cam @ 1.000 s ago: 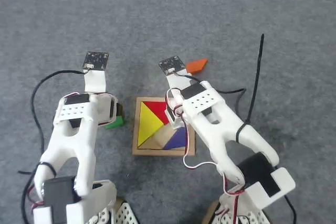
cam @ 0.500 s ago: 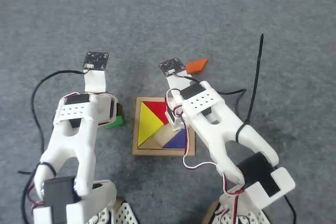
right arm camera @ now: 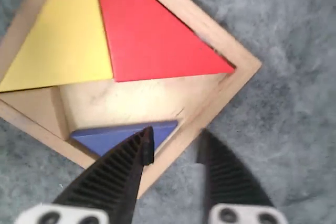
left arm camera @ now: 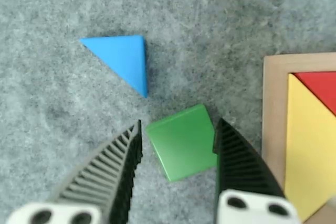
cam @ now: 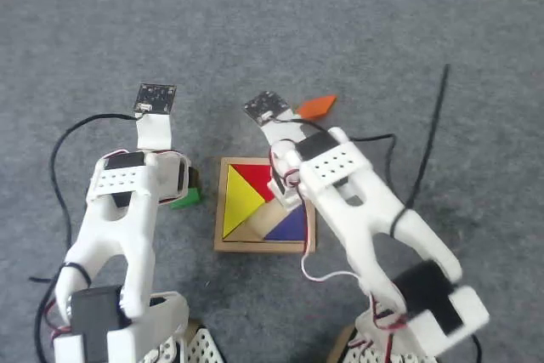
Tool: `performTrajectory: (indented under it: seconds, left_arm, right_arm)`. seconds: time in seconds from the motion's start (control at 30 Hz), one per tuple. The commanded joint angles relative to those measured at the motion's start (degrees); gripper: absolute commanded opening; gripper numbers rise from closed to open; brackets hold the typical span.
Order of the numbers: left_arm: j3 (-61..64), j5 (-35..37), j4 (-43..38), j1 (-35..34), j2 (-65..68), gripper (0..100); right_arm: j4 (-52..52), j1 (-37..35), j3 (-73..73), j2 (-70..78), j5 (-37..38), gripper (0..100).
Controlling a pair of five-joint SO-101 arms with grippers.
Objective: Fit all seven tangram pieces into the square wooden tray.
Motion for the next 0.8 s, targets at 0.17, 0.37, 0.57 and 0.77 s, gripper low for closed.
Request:
performTrajectory:
  seconds: [0.17,0.37,0.57,0.77]
  left_arm:
    - [-1.8,-0.4,-1.1,-2.5,-1.7,21]
    - [4.6,0.1,-3.7,-3.7,-12.2,22]
    - [8.2,1.1,-4.2,-4.3,-20.6,22]
    - [2.9,0.8,-1.9,-5.1,-15.2,22]
  right_arm:
    - [-10.2,0.9,12.0,-13.4,1.8,2.2]
    - [-15.9,0.8,19.5,-20.2,1.3,2.2]
    - [-17.6,0.9,22.4,-22.7,-1.6,2.2]
    - [-17.8,0.8,23.1,-23.3,-1.7,2.2]
